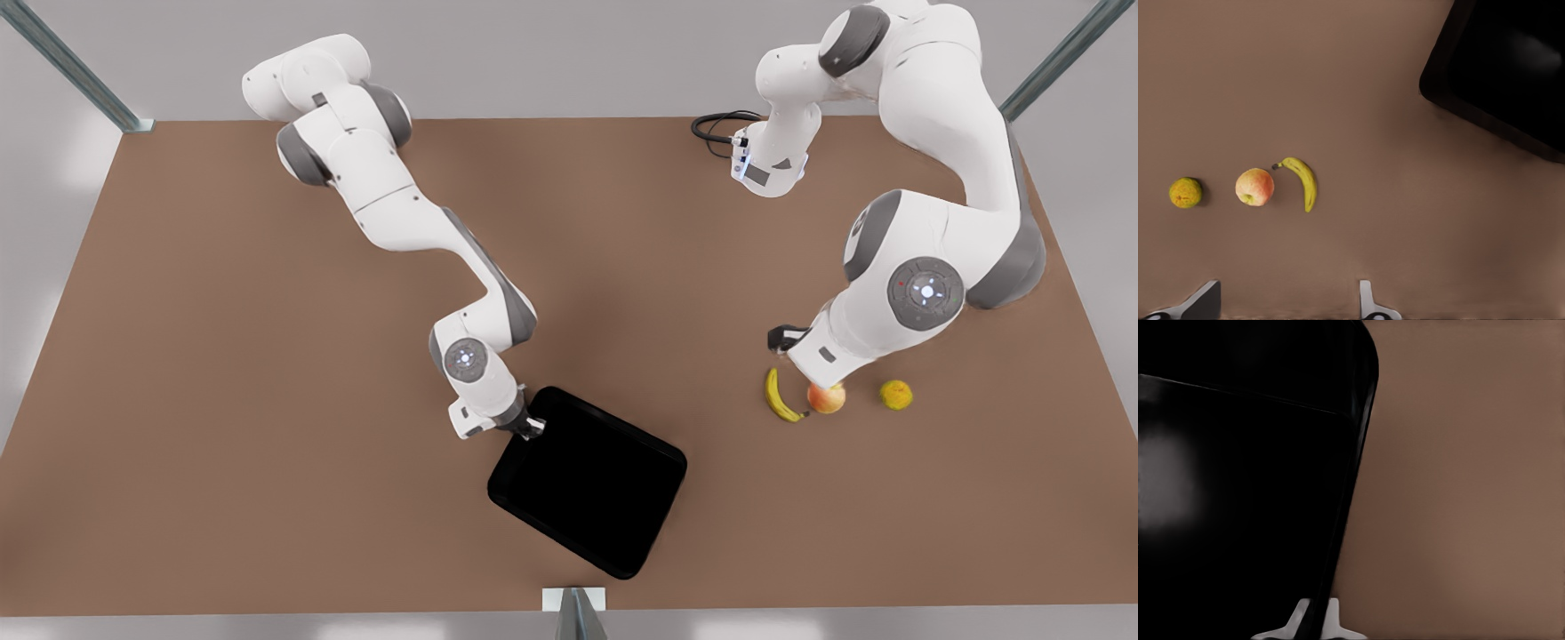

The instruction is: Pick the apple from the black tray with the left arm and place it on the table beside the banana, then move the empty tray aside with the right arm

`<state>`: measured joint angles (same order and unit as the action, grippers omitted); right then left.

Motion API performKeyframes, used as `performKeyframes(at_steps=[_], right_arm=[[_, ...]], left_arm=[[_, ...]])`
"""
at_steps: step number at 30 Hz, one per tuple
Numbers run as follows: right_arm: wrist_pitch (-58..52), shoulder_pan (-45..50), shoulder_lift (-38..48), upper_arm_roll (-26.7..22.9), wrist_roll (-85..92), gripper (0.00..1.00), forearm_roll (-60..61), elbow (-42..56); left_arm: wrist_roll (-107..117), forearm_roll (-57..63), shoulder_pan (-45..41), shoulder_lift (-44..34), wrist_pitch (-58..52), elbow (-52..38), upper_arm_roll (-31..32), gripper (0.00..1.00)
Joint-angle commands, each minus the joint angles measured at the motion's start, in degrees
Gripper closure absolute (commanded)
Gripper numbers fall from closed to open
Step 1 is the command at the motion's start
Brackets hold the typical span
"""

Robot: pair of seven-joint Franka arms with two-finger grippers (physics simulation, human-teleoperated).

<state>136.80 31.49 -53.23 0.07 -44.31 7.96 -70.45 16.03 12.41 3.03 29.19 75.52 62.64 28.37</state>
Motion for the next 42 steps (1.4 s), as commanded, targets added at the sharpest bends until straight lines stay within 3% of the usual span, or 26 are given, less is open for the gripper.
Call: performKeyframes(at_steps=[1, 5, 6, 7, 8, 10, 12, 17, 21, 25, 33, 34, 35, 36, 37, 40, 42], right_arm=[[-1.6, 0.0, 0.8, 0.0, 0.4, 0.92, -1.0, 0.1], [-13.0, -0.9, 7.8, -0.3, 6.7, 0.92, -1.2, 0.1], [-16.3, -1.2, 9.1, -0.4, 9.2, 0.92, -1.4, 0.0], [-20.3, -2.0, 11.4, -0.9, 11.4, 0.92, -1.5, -0.1], [-26.0, -2.9, 14.0, -1.4, 14.4, 0.92, -1.5, -0.3], [-31.0, -3.3, 21.6, -3.1, 19.1, 0.92, -5.8, -7.7], [-32.1, -8.1, 27.0, -3.2, 30.7, 0.92, -6.4, -12.7], [-35.2, -25.9, 32.2, -3.3, 69.0, 0.92, -9.4, -15.7], [-34.3, -34.7, 32.4, -3.4, 87.7, 0.93, -10.7, -16.5], [-21.0, -35.1, 32.2, -3.1, 86.2, 0.93, -9.8, -28.6], [-17.4, -34.8, 30.3, -3.0, 85.7, 0.92, -6.3, -31.2], [-17.4, -34.8, 29.8, -3.0, 85.7, 0.85, -5.2, -31.2], [-17.4, -34.8, 29.7, -3.0, 85.6, 0.61, -5.1, -31.2], [-17.4, -34.7, 29.7, -3.0, 83.8, 0.09, -5.1, -31.2], [-17.4, -34.7, 29.7, -3.0, 83.9, 0.00, -5.2, -31.2], [-18.1, -34.8, 29.8, -3.0, 83.6, 0.00, -2.1, -31.2], [-26.6, -34.7, 37.8, -1.8, 71.4, 0.00, -1.5, -30.9]], left_arm=[[12.0, -5.6, 2.3, -1.7, -3.6, 5.1, 0.9, 0.00], [8.0, -4.8, 6.7, -1.4, -2.0, 5.8, 0.5, 0.00], [2.2, -5.2, 2.0, -2.6, -2.7, 7.2, -6.9, 0.00], [-3.1, -12.5, -7.6, -6.1, -1.9, 10.6, -23.6, 0.00], [-5.1, -14.1, -11.1, -11.6, 3.0, 19.3, -27.0, 0.00], [-9.3, -14.2, -11.6, -27.8, 17.8, 44.2, -27.0, 0.00], [-9.3, -14.3, -11.6, -33.1, 23.2, 52.6, -26.3, 0.00], [-7.5, -14.7, -11.7, -31.0, 23.7, 48.6, -23.4, 0.00], [-5.3, -14.5, -11.6, -29.5, 24.8, 47.0, -22.0, 0.00], [-5.4, -14.8, -11.6, -29.3, 24.3, 46.8, -22.1, 0.00], [-5.2, -14.9, -11.6, -28.8, 24.1, 46.1, -22.1, 0.00], [-5.1, -14.9, -11.6, -28.8, 24.1, 46.1, -22.0, 0.00], [-5.1, -14.9, -11.6, -28.8, 23.8, 46.1, -22.0, 0.00], [-5.1, -14.9, -11.6, -28.8, 23.8, 46.1, -22.0, 0.00], [-5.1, -14.9, -11.6, -28.8, 23.8, 46.1, -22.0, 0.00], [-4.3, -14.8, -11.6, -28.3, 23.7, 45.7, -21.5, 0.00], [-4.3, -14.9, -11.6, -28.3, 23.7, 45.7, -21.5, 0.00]])
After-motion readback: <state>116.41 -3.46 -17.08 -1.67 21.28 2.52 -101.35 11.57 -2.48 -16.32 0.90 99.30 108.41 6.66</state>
